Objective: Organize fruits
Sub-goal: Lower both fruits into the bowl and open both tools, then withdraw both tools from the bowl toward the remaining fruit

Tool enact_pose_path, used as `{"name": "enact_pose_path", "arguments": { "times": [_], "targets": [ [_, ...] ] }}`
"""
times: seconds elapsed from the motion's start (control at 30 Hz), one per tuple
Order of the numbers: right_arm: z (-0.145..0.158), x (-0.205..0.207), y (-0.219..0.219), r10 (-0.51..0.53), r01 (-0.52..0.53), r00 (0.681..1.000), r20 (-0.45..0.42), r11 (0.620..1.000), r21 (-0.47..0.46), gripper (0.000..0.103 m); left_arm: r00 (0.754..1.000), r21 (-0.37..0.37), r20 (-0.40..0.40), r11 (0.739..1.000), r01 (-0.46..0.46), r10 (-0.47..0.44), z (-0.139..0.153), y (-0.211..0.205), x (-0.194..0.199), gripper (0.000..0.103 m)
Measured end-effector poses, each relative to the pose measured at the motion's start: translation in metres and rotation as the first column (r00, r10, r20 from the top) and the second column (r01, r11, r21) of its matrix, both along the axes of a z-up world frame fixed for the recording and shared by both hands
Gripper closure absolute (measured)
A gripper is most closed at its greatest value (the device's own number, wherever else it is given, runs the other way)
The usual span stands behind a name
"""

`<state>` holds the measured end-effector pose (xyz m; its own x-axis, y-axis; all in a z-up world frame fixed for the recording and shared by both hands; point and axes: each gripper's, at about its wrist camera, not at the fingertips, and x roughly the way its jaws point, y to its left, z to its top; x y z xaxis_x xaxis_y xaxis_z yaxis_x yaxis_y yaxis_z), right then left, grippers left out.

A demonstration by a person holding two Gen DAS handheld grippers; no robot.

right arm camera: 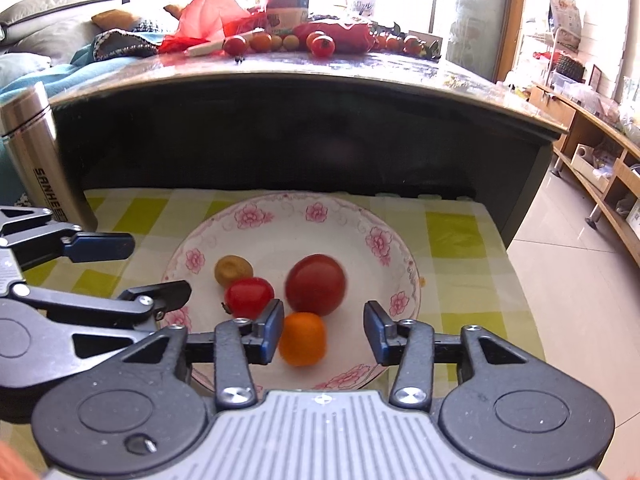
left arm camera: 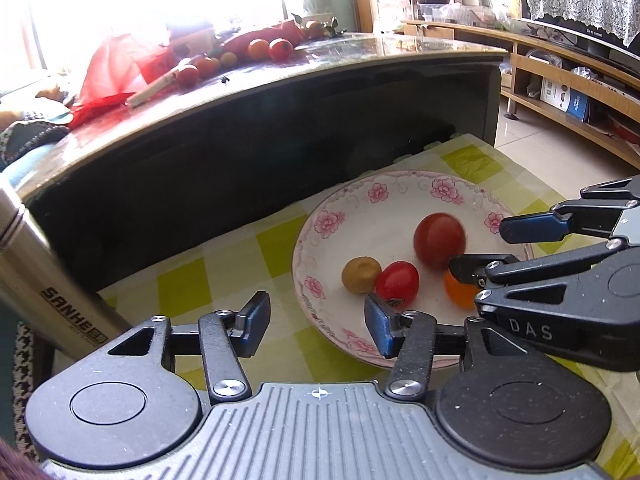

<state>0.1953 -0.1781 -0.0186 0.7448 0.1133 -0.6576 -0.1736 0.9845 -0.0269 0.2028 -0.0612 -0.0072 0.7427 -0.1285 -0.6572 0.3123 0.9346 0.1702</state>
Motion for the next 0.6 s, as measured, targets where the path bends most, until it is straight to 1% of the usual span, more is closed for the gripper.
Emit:
{"name": "enact_pose_path", "arguments": {
  "times": [0.3, 0.6],
  "targets": [
    [0.018, -0.021, 0.001, 0.003, -0.004, 1.0, 0.026, 1.0, 0.027, 0.053, 1.0, 0.001, 0.028, 1.0, -0.002, 0.002, 0.018, 0.006, -0.016, 0.041],
    [0.029, -0.042, 0.007, 0.017, -0.019, 0.999, 0.033, 0.999, 0.044, 0.053, 0.999, 0.001, 0.036, 1.0, -0.004, 0.004, 0.028, 0.012, -0.035, 0.041]
  ]
}}
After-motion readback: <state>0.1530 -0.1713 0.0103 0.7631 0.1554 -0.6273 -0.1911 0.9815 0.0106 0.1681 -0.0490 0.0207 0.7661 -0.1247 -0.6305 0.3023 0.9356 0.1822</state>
